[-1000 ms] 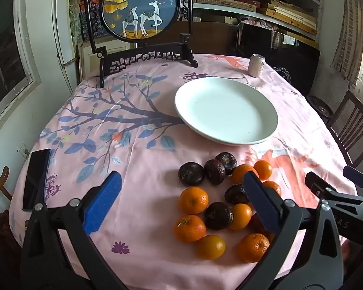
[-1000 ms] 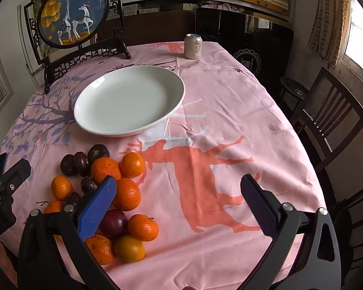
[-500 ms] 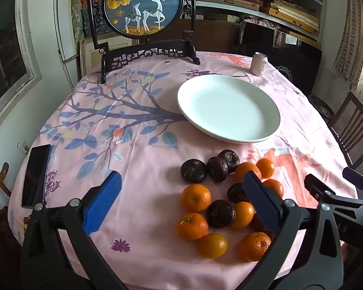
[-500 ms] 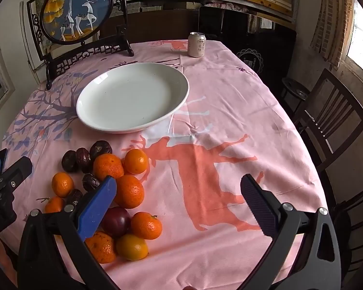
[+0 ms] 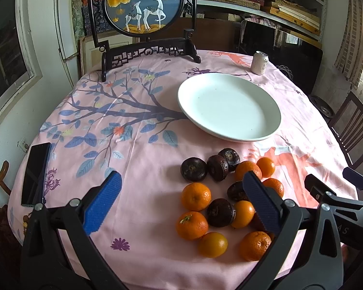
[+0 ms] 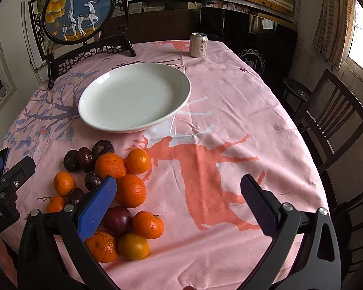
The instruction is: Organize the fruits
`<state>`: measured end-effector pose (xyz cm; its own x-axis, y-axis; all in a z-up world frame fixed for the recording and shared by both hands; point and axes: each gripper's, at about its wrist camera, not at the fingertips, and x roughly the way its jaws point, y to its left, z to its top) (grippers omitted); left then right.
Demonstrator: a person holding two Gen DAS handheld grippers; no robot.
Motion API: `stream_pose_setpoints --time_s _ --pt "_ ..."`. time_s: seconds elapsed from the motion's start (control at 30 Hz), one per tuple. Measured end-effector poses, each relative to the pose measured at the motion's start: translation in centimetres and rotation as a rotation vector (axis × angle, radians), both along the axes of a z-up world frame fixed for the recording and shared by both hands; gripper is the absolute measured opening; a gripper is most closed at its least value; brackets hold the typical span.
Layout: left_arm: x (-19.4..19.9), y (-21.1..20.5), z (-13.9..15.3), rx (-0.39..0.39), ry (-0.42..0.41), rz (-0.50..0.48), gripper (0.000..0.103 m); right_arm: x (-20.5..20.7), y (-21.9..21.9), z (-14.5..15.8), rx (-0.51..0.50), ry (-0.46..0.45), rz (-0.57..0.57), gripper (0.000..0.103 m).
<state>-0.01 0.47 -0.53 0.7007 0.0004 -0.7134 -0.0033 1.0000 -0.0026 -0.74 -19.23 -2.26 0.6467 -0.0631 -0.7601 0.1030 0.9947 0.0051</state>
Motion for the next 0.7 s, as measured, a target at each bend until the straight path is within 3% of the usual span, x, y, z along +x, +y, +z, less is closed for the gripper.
stream_pose_setpoints --time_s 0.7 --pt "-0.02 0.03 -0.10 -0.010 0.011 0.008 0.101 -0.02 0.05 0.10 -0.001 0.000 0.001 0.102"
